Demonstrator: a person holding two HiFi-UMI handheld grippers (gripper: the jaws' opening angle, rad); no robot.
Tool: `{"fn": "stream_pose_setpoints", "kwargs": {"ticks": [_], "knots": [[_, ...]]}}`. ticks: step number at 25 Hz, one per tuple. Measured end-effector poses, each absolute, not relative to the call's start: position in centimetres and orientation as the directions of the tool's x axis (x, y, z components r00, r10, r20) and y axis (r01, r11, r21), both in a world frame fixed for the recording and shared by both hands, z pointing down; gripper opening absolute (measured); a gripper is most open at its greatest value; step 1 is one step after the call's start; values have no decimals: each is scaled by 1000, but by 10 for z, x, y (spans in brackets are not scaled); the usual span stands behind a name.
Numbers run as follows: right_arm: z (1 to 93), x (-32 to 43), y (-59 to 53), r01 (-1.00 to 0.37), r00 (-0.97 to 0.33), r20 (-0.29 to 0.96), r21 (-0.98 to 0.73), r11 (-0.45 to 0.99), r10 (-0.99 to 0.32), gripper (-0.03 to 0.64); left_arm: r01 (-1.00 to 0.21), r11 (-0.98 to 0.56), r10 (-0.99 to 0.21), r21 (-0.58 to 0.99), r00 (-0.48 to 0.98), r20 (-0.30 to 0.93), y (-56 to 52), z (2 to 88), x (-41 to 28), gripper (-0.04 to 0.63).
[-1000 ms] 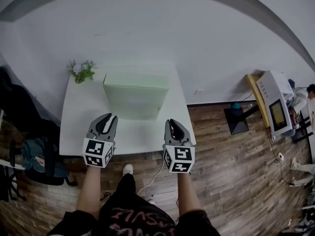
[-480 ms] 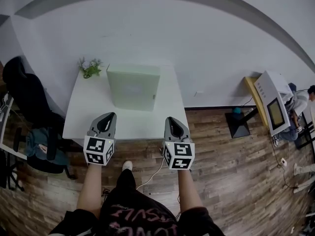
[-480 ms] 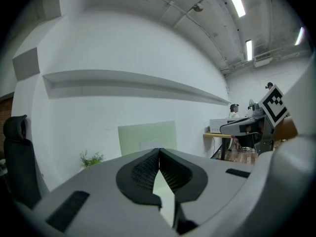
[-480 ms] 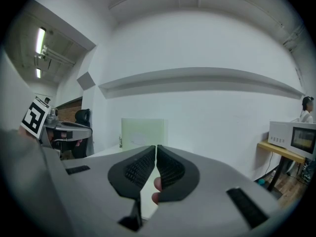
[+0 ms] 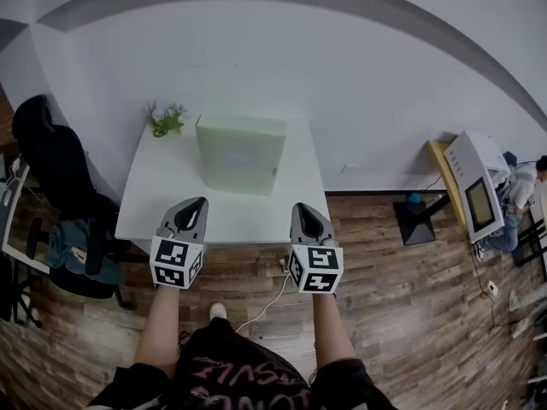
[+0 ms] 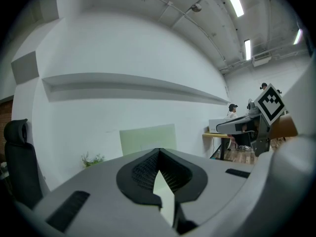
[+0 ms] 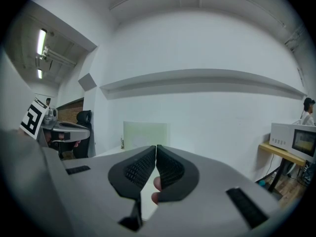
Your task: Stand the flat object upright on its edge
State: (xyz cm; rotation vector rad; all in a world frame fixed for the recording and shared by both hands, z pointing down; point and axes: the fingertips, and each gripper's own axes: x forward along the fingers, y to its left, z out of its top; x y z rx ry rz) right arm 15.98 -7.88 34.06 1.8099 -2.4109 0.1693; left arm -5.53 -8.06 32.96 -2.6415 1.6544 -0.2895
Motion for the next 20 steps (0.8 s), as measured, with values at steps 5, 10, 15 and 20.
{"fn": "stream_pose_setpoints", "kwargs": {"ticks": [5, 10, 15, 20], "knots": [[338, 153, -95, -967, -254, 165, -16, 255, -953, 25, -886, -453, -887, -99, 438, 146, -102, 326, -70, 15], [337, 148, -112, -975, -219, 168, -9, 221, -961, 25, -873, -477, -875, -102, 461, 147, -124, 327, -80, 15], [334, 143, -123, -982, -183, 171, 8, 187, -968, 25, -865, -493, -866, -97, 476, 154, -143, 329, -94, 15], [334, 141, -131, -988, -150, 181, 13, 155, -972, 25, -854, -512, -855, -95, 496, 149, -158, 327, -100, 15]]}}
